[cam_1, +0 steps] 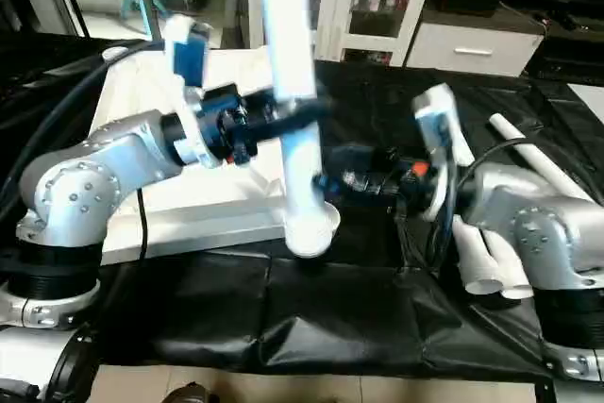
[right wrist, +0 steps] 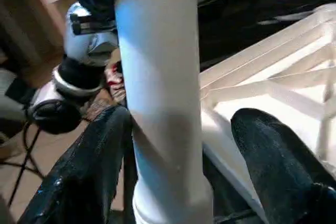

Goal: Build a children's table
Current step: Pick table leg

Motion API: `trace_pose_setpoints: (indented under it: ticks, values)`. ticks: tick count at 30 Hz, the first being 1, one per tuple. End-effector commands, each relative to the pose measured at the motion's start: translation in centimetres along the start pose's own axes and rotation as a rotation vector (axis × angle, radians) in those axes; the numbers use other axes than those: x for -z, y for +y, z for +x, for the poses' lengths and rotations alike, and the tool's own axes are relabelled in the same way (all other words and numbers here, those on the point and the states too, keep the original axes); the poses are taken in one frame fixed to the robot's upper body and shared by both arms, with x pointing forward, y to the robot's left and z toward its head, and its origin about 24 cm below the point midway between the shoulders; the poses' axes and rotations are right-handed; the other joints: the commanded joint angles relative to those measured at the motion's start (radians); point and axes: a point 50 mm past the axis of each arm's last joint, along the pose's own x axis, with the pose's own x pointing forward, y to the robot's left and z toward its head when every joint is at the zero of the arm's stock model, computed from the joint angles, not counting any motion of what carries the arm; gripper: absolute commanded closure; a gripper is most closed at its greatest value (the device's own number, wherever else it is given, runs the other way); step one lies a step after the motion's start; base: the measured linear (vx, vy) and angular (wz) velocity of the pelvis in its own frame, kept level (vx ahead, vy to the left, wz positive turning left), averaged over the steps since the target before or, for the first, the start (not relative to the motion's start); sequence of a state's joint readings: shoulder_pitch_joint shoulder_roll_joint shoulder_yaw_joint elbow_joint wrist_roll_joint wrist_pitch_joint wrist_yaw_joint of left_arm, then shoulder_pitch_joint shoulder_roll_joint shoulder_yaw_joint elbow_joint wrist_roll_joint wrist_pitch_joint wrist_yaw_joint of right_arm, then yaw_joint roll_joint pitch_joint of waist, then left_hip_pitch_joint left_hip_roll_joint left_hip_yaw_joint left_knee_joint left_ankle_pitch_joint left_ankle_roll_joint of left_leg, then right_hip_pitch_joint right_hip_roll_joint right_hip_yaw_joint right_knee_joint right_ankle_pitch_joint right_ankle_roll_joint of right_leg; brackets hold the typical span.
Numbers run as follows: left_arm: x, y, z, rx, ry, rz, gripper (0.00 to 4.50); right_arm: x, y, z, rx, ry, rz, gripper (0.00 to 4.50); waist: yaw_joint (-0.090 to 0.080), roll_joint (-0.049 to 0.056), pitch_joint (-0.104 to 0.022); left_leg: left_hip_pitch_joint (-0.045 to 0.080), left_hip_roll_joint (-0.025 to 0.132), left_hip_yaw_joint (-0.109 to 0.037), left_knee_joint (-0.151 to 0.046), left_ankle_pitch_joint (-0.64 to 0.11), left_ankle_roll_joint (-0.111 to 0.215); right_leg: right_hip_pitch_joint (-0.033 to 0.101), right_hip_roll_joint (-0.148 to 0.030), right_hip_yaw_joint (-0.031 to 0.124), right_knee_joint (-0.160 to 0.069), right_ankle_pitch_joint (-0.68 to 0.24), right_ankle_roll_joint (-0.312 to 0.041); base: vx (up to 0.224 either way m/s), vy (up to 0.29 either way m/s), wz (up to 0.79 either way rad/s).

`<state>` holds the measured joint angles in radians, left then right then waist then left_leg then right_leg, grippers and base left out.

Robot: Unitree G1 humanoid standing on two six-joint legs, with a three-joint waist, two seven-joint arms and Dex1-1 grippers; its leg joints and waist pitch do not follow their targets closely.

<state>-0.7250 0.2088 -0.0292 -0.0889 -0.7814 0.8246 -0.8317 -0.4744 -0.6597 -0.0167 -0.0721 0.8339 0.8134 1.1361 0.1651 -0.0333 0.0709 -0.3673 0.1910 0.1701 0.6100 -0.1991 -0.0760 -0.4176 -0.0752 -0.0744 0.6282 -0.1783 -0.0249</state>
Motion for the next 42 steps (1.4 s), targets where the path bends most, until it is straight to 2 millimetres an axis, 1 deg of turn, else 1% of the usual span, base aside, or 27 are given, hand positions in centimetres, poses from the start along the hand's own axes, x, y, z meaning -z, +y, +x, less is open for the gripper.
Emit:
trace_pose_setpoints:
  ticks: [1,2,3,5,8,9,10,11,13,14,16,17,18,19,22,23,26,29,31,32,35,36,37,38,40,41,42]
  values:
    - [-0.5,-0.7,0.7,0.085,0.017,0.022,2.65,-0.8,0.5,0.7,-0.057,0.025,-0.05,1.1,0.0,-0.008,-0.082,0.001,0.031,-0.005,-0.06,-0.055,0.029,0.068,-0.065,0.047,-0.074,-0.202,-0.153,0.0,0.0,0.0]
    - [-0.5,-0.7,0.7,0.09,0.017,0.021,2.65,-0.8,0.5,0.7,-0.059,0.026,-0.051,1.1,-0.001,-0.008,-0.083,0.001,0.03,-0.005,-0.06,-0.053,0.03,0.07,-0.065,0.047,-0.073,-0.202,-0.155,0.0,0.0,0.0]
    - [-0.4,-1.0,0.8,0.129,0.025,0.009,2.65,-0.8,0.6,1.0,-0.079,0.035,-0.059,1.1,-0.001,-0.006,-0.083,0.003,0.031,-0.005,-0.059,-0.055,0.03,0.067,-0.065,0.047,-0.072,-0.199,-0.16,0.0,0.0,0.0]
    - [-0.2,-1.1,0.8,0.152,0.045,0.016,2.65,-0.8,0.6,1.2,-0.092,0.045,-0.061,1.1,-0.001,-0.006,-0.083,0.003,0.031,-0.005,-0.059,-0.056,0.03,0.068,-0.065,0.047,-0.072,-0.193,-0.166,0.0,0.0,0.0]
    - [-0.2,-1.2,0.9,0.169,0.058,0.018,2.65,-0.7,0.6,1.2,-0.107,0.063,-0.058,1.1,-0.001,-0.005,-0.084,0.003,0.032,-0.005,-0.059,-0.059,0.027,0.069,-0.065,0.047,-0.07,-0.188,-0.169,0.0,0.0,0.0]
    - [-0.2,-1.2,0.9,0.176,0.062,0.018,2.65,-0.5,0.6,1.3,-0.12,0.084,-0.057,1.1,-0.001,-0.003,-0.083,0.003,0.032,-0.006,-0.059,-0.06,0.026,0.068,-0.065,0.048,-0.069,-0.183,-0.171,0.0,0.0,0.0]
    - [-0.2,-1.3,0.9,0.181,0.064,0.018,2.65,-0.4,0.7,1.3,-0.129,0.099,-0.056,1.1,-0.001,-0.004,-0.083,0.004,0.032,-0.005,-0.059,-0.061,0.026,0.068,-0.064,0.048,-0.07,-0.183,-0.172,0.0,0.0,0.0]
    - [-0.1,-1.3,0.9,0.185,0.067,0.019,2.65,-0.2,0.7,1.4,-0.139,0.122,-0.058,1.1,-0.001,-0.001,-0.084,0.005,0.033,-0.006,-0.059,-0.061,0.025,0.069,-0.065,0.048,-0.068,-0.175,-0.177,0.0,0.0,0.0]
    - [0.0,-1.4,1.0,0.19,0.071,0.019,2.65,0.1,0.6,1.6,-0.147,0.153,-0.065,1.1,-0.002,-0.006,-0.083,0.003,0.032,-0.005,-0.059,-0.066,0.022,0.071,-0.064,0.048,-0.07,-0.178,-0.176,0.0,0.0,0.0]
    - [0.1,-1.4,1.0,0.191,0.074,0.019,2.65,0.1,0.6,1.8,-0.152,0.164,-0.068,1.1,-0.001,-0.005,-0.083,0.003,0.032,-0.006,-0.059,-0.069,0.02,0.071,-0.066,0.048,-0.07,-0.187,-0.175,0.0,0.0,0.0]
    - [0.2,-1.4,1.1,0.192,0.079,0.02,2.65,0.1,0.5,2.1,-0.16,0.17,-0.077,1.1,-0.002,-0.008,-0.082,0.002,0.032,-0.006,-0.059,-0.071,0.019,0.07,-0.066,0.048,-0.071,-0.203,-0.169,0.0,0.0,0.0]
    - [0.2,-1.4,1.1,0.192,0.08,0.02,2.65,0.0,0.6,2.3,-0.166,0.169,-0.078,1.1,-0.002,-0.007,-0.083,0.002,0.032,-0.006,-0.058,-0.067,0.02,0.07,-0.066,0.049,-0.069,-0.203,-0.167,0.0,0.0,0.0]
    - [0.2,-1.4,1.1,0.192,0.08,0.02,2.65,0.0,0.6,2.3,-0.168,0.169,-0.078,1.1,-0.002,-0.009,-0.083,0.003,0.032,-0.005,-0.058,-0.067,0.021,0.07,-0.066,0.049,-0.07,-0.204,-0.166,0.0,0.0,0.0]
    - [0.3,-1.4,1.1,0.193,0.082,0.02,2.65,0.0,0.6,2.4,-0.173,0.17,-0.079,1.1,-0.002,-0.007,-0.083,0.003,0.032,-0.006,-0.058,-0.068,0.021,0.069,-0.065,0.049,-0.07,-0.208,-0.167,0.0,0.0,0.0]
    - [0.3,-1.4,1.1,0.195,0.084,0.02,2.65,0.1,0.6,2.7,-0.181,0.177,-0.083,1.1,-0.003,-0.012,-0.083,0.004,0.033,-0.005,-0.058,-0.065,0.024,0.069,-0.065,0.049,-0.07,-0.206,-0.167,0.0,0.0,0.0]
    - [0.4,-1.4,1.1,0.195,0.088,0.02,2.65,0.2,0.5,2.7,-0.184,0.181,-0.084,1.1,-0.003,-0.01,-0.084,0.003,0.033,-0.005,-0.058,-0.059,0.024,0.069,-0.065,0.049,-0.067,-0.197,-0.168,0.0,0.0,0.0]
    - [0.5,-1.4,1.0,0.195,0.095,0.02,2.65,0.2,0.5,2.8,-0.191,0.191,-0.086,1.1,-0.002,-0.01,-0.084,0.002,0.032,-0.005,-0.057,-0.052,0.028,0.069,-0.065,0.049,-0.066,-0.185,-0.17,0.0,0.0,0.0]
    - [0.6,-1.4,1.0,0.194,0.102,0.022,2.65,0.4,0.5,2.9,-0.201,0.214,-0.089,1.1,-0.001,-0.012,-0.084,0.003,0.032,-0.005,-0.057,-0.055,0.027,0.069,-0.066,0.049,-0.067,-0.194,-0.168,0.0,0.0,0.0]
    - [0.6,-1.4,1.0,0.195,0.105,0.022,2.65,0.5,0.5,2.9,-0.202,0.216,-0.088,1.1,-0.001,-0.01,-0.084,0.003,0.032,-0.005,-0.056,-0.055,0.026,0.068,-0.065,0.049,-0.066,-0.192,-0.169,0.0,0.0,0.0]
    - [0.6,-1.4,1.0,0.196,0.106,0.022,2.65,0.5,0.4,3.0,-0.203,0.217,-0.088,1.39,-0.001,-0.01,-0.084,0.002,0.032,-0.005,-0.057,-0.056,0.026,0.069,-0.066,0.049,-0.066,-0.193,-0.169,0.0,0.0,0.0]
    - [0.7,-1.5,1.0,0.199,0.113,0.023,2.65,0.6,0.4,3.0,-0.205,0.222,-0.087,1.49,-0.001,-0.01,-0.084,0.002,0.033,-0.006,-0.056,-0.056,0.026,0.069,-0.065,0.049,-0.065,-0.19,-0.169,0.0,0.0,0.0]
    - [0.8,-1.5,0.9,0.201,0.116,0.023,2.65,0.7,0.4,3.1,-0.206,0.225,-0.086,1.66,-0.001,-0.009,-0.084,0.003,0.033,-0.005,-0.056,-0.058,0.026,0.069,-0.066,0.049,-0.066,-0.193,-0.169,0.0,0.0,0.0]
    - [0.8,-1.5,0.9,0.202,0.116,0.024,2.65,0.8,0.4,3.1,-0.208,0.227,-0.085,1.66,-0.001,-0.008,-0.084,0.003,0.033,-0.005,-0.057,-0.06,0.024,0.068,-0.066,0.049,-0.067,-0.197,-0.168,0.0,0.0,0.0]
    - [0.8,-1.5,0.9,0.203,0.117,0.024,2.65,0.8,0.4,3.2,-0.208,0.226,-0.084,1.79,-0.001,-0.007,-0.085,0.003,0.033,-0.005,-0.056,-0.06,0.024,0.068,-0.066,0.049,-0.066,-0.195,-0.169,0.0,0.0,0.0]
    - [0.8,-1.6,0.9,0.204,0.117,0.024,2.65,0.8,0.4,3.2,-0.209,0.226,-0.084,1.9,-0.002,-0.009,-0.084,0.003,0.032,-0.005,-0.056,-0.061,0.024,0.069,-0.065,0.049,-0.066,-0.194,-0.17,0.0,0.0,0.0]
    - [0.8,-1.6,1.0,0.208,0.122,0.024,2.65,0.8,0.4,3.2,-0.208,0.226,-0.084,2.12,-0.001,-0.008,-0.085,0.003,0.033,-0.006,-0.057,-0.06,0.024,0.069,-0.065,0.049,-0.065,-0.191,-0.171,0.0,0.0,0.0]
    - [0.8,-1.6,1.0,0.209,0.123,0.024,2.65,0.8,0.4,3.2,-0.208,0.226,-0.084,2.12,-0.002,-0.006,-0.085,0.004,0.033,-0.006,-0.057,-0.061,0.024,0.068,-0.065,0.049,-0.065,-0.189,-0.173,0.0,0.0,0.0]
